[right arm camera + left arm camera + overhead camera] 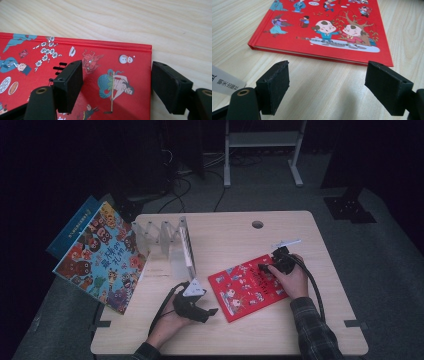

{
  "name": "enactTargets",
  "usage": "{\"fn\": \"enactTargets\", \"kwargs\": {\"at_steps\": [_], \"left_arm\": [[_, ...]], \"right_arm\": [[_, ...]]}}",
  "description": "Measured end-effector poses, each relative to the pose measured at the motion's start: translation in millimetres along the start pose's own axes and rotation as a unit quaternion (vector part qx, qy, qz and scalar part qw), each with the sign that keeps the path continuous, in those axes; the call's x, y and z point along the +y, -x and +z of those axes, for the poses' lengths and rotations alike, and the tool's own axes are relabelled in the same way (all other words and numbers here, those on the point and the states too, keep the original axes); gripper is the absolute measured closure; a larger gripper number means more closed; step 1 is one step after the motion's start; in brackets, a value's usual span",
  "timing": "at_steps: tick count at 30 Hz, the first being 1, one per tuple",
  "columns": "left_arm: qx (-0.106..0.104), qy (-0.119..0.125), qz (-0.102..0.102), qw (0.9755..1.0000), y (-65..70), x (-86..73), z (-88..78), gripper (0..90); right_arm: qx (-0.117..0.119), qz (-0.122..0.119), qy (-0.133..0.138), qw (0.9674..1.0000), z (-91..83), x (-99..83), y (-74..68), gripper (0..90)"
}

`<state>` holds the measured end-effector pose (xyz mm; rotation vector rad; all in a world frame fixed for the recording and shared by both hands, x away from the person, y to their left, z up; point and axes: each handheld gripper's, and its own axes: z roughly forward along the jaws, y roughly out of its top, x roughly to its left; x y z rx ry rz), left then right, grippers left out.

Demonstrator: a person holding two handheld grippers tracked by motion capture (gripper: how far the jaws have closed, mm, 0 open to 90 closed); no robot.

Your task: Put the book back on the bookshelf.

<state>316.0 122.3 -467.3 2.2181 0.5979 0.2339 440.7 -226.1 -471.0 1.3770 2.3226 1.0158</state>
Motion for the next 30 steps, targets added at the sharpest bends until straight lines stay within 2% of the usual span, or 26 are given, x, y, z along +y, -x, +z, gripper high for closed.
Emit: {"fn": "enactTargets", "kwargs": {"at_steps": [8,11,15,25,30], "left_arm": [[0.010,0.001,-0.005,0.9999,-2.1,-3.9,-3.1,18.1],[0.015,-0.003,-0.001,0.9999,-3.4,-4.8,-4.4,17.9],[0.020,-0.002,-0.004,0.9998,-5.6,-6.2,-5.4,15.3],[0.009,-0.010,-0.010,0.9999,-7.4,-8.4,-2.6,14.2],[-0.003,-0.017,-0.009,0.9998,-4.8,-9.0,-0.2,14.4]], "right_arm": [[0.021,-0.012,0.002,0.9997,-0.5,-4.2,-7.3,25.7],[0.025,-0.018,0.002,0.9995,-0.5,-4.6,-9.3,25.7],[0.043,-0.035,-0.003,0.9985,-0.6,-6.4,-19.1,25.8],[0.075,-0.066,-0.015,0.9949,0.8,-8.0,-41.8,25.8],[0.072,-0.067,-0.018,0.9950,-0.5,-8.5,-48.2,27.8]]}}
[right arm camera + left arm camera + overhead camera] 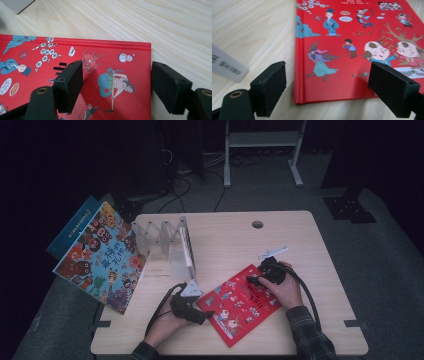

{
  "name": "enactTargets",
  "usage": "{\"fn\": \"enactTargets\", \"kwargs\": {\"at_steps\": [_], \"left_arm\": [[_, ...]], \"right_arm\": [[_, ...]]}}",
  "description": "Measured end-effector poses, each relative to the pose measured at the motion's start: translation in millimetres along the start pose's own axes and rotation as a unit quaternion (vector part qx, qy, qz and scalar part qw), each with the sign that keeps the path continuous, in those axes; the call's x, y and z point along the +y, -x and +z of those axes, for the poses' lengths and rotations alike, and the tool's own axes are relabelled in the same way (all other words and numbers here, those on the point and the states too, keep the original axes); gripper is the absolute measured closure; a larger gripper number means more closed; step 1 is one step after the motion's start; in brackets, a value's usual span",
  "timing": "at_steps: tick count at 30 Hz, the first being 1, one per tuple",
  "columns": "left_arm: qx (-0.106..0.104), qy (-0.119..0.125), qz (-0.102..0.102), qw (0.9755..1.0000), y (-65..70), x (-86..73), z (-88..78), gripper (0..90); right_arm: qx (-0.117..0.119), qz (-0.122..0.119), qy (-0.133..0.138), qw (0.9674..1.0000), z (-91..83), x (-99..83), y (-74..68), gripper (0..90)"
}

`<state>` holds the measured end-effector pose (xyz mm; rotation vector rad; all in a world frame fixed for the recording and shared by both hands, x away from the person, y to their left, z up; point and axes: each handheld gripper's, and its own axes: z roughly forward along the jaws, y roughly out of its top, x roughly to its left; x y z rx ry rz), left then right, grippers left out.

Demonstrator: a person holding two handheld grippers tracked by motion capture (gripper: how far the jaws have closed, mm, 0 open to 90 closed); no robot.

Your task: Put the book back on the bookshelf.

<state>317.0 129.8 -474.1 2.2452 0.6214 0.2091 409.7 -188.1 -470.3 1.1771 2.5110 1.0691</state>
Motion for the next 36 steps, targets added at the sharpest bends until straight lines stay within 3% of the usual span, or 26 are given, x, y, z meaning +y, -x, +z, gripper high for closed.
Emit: {"fn": "enactTargets", "kwargs": {"at_steps": [2,5,15,26,36], "left_arm": [[-0.008,-0.003,0.001,1.0000,0.8,-0.2,0.6,14.4],[-0.018,-0.002,-0.007,0.9998,1.4,-0.4,1.9,14.5],[-0.022,-0.003,-0.016,0.9996,1.1,-1.1,2.1,14.5],[-0.030,-0.005,-0.023,0.9993,2.8,-2.7,1.5,14.4],[-0.032,-0.010,-0.021,0.9992,5.4,-3.2,0.1,14.3]], "right_arm": [[-0.007,0.004,0.000,1.0000,-4.3,-1.5,0.5,34.3],[-0.010,0.011,-0.001,0.9999,-14.0,-5.7,2.0,36.8],[-0.035,0.023,0.005,0.9991,-47.3,-32.9,2.9,44.5],[-0.054,0.033,0.026,0.9976,-78.5,-66.0,-2.9,64.4],[-0.061,0.041,0.022,0.9971,-98.6,-94.6,-8.1,77.9]]}}
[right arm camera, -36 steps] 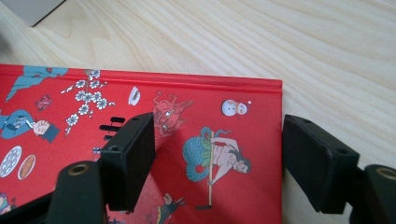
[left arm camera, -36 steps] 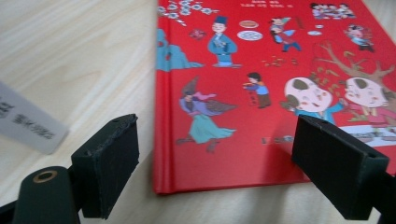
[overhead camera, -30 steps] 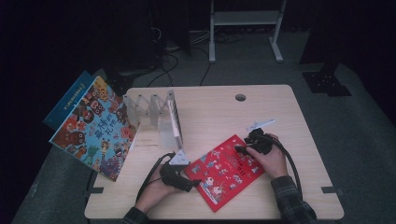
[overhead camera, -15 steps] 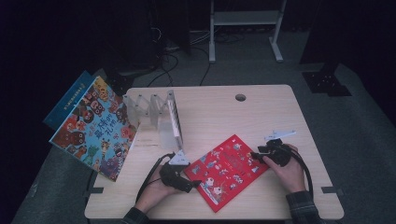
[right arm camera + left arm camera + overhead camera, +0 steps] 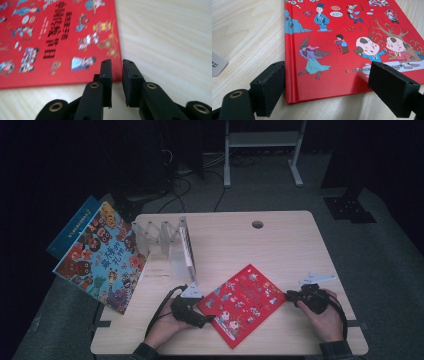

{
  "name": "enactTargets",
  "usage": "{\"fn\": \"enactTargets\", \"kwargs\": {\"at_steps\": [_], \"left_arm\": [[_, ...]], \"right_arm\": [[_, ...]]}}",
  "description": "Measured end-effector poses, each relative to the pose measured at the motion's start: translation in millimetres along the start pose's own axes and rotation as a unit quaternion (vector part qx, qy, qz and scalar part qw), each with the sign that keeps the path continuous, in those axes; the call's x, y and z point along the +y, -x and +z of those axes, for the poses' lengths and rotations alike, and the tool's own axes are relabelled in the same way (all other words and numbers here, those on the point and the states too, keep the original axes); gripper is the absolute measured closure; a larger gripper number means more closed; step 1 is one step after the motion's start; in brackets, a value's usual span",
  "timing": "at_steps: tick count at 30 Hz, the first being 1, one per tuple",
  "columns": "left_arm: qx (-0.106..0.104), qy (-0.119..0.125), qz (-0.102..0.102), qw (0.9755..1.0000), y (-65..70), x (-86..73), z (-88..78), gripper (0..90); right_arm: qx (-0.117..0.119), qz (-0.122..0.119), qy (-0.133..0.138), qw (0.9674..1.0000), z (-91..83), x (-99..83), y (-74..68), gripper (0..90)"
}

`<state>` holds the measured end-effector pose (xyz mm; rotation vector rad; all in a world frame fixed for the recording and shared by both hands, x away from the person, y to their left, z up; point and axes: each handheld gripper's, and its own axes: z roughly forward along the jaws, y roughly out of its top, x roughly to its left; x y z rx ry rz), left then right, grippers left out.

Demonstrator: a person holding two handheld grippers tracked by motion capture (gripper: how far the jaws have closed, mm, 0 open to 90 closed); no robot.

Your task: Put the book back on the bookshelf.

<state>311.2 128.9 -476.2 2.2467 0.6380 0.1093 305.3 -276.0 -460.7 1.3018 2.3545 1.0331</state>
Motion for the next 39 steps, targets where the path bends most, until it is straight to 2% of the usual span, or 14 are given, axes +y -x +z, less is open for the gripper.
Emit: {"fn": "enactTargets", "kwargs": {"at_steps": [5,23,28,39], "left_arm": [[-0.004,-0.001,-0.002,1.0000,1.0,-0.2,-0.1,14.2],[-0.021,-0.006,0.016,0.9996,8.6,3.3,4.9,14.2],[-0.025,-0.008,0.021,0.9994,10.5,4.0,5.8,14.2],[-0.029,-0.009,0.016,0.9994,11.0,3.7,4.7,14.3]], "right_arm": [[0.009,-0.002,-0.012,0.9999,4.5,-7.0,-4.6,78.1],[-0.009,-0.003,-0.009,0.9999,18.7,8.4,-4.5,83.8],[-0.005,-0.012,-0.014,0.9998,25.6,14.1,-14.6,85.7],[0.006,-0.025,-0.017,0.9995,25.7,9.8,-29.6,87.2]]}}
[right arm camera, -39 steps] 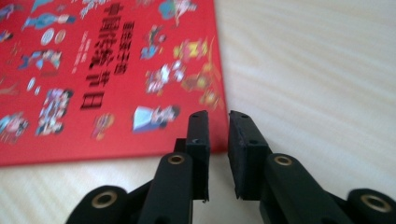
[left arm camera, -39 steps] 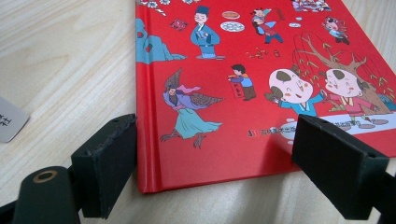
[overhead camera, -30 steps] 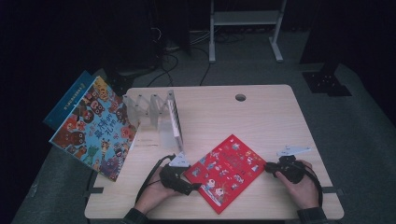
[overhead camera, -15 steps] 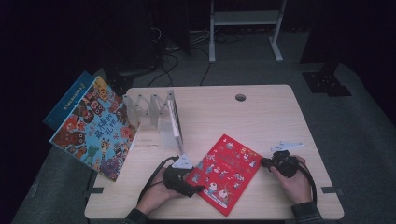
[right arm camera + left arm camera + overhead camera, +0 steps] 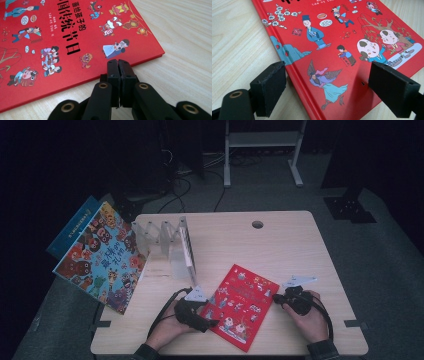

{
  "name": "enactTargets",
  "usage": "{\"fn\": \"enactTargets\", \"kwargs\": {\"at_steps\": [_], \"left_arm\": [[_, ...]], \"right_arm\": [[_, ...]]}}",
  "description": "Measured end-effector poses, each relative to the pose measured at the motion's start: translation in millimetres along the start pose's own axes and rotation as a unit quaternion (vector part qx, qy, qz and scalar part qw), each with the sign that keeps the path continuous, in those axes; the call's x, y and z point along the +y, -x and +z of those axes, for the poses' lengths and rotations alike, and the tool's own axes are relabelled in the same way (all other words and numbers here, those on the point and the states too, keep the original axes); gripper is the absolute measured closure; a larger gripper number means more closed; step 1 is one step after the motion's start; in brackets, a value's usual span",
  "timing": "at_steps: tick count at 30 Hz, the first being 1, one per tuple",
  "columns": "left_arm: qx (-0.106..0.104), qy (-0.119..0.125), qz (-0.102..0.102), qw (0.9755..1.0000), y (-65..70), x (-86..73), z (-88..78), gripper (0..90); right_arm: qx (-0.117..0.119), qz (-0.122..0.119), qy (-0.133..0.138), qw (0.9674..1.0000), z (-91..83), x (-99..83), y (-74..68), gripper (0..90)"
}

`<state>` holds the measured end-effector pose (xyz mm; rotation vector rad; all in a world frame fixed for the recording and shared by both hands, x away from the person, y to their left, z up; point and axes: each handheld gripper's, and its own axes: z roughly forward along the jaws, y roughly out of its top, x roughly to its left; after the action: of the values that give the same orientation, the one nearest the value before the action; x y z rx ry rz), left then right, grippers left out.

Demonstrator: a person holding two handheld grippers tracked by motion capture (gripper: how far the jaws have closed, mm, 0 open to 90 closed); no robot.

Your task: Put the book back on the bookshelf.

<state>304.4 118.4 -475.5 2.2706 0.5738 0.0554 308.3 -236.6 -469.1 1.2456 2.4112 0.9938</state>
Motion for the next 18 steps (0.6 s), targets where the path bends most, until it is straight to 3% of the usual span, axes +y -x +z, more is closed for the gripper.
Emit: {"fn": "enactTargets", "kwargs": {"at_steps": [6,18], "left_arm": [[-0.006,-0.006,0.004,1.0000,1.5,0.5,-1.3,14.5],[-0.033,-0.002,0.023,0.9992,8.4,1.2,-2.2,24.8]], "right_arm": [[0.006,0.008,0.005,0.9999,4.9,4.5,5.4,86.9],[-0.019,0.014,-0.002,0.9997,20.3,25.7,15.7,86.6]]}}
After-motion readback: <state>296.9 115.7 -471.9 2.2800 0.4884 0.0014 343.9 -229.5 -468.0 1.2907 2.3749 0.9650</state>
